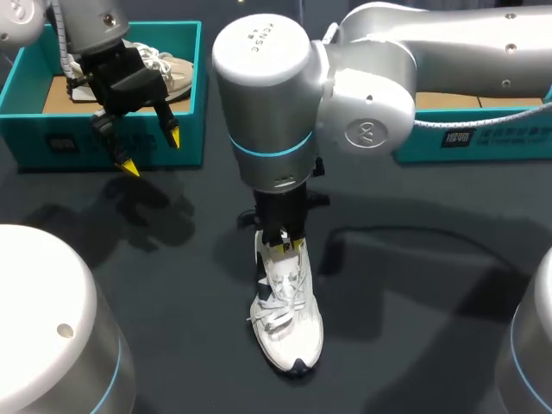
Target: Take the shoe out of the shoebox, open the shoe tongue, remove and reinsert the insole, then place the shoe into the shoebox
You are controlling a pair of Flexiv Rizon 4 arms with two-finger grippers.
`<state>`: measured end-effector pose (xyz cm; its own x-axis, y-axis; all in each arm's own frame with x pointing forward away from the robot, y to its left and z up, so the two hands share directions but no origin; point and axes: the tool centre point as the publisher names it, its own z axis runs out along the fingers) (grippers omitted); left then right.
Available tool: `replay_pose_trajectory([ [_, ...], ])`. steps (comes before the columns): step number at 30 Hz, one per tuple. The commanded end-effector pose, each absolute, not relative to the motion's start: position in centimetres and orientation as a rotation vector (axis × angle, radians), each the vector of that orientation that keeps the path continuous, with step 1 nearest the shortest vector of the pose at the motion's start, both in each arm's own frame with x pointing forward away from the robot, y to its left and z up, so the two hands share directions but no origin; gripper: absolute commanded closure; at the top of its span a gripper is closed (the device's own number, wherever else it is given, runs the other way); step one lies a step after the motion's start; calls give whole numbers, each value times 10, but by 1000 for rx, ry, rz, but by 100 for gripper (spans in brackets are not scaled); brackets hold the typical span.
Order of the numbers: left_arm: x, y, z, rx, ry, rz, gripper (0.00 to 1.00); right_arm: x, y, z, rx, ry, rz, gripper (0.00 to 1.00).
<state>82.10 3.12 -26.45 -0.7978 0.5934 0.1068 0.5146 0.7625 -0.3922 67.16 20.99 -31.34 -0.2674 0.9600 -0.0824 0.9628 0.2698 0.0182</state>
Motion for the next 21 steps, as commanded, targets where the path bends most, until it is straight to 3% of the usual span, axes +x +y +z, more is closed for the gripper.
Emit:
replay_pose_trajectory([
  [1,821,32,-264,-874,-2735,509,0,674,197,-305,1629,2613,14,69],
  [5,821,32,-264,-874,-2735,509,0,681,190,-287,1375,2734,-64,51],
  [7,821,32,-264,-874,-2735,509,0,684,187,-277,1267,2776,-93,23],
  [9,821,32,-264,-874,-2735,509,0,689,184,-268,1045,2854,-110,3],
  [13,821,32,-264,-874,-2735,509,0,695,183,-259,500,2976,-100,0],
  [21,821,32,-264,-874,-2735,509,0,695,183,-259,500,2976,-100,0],
])
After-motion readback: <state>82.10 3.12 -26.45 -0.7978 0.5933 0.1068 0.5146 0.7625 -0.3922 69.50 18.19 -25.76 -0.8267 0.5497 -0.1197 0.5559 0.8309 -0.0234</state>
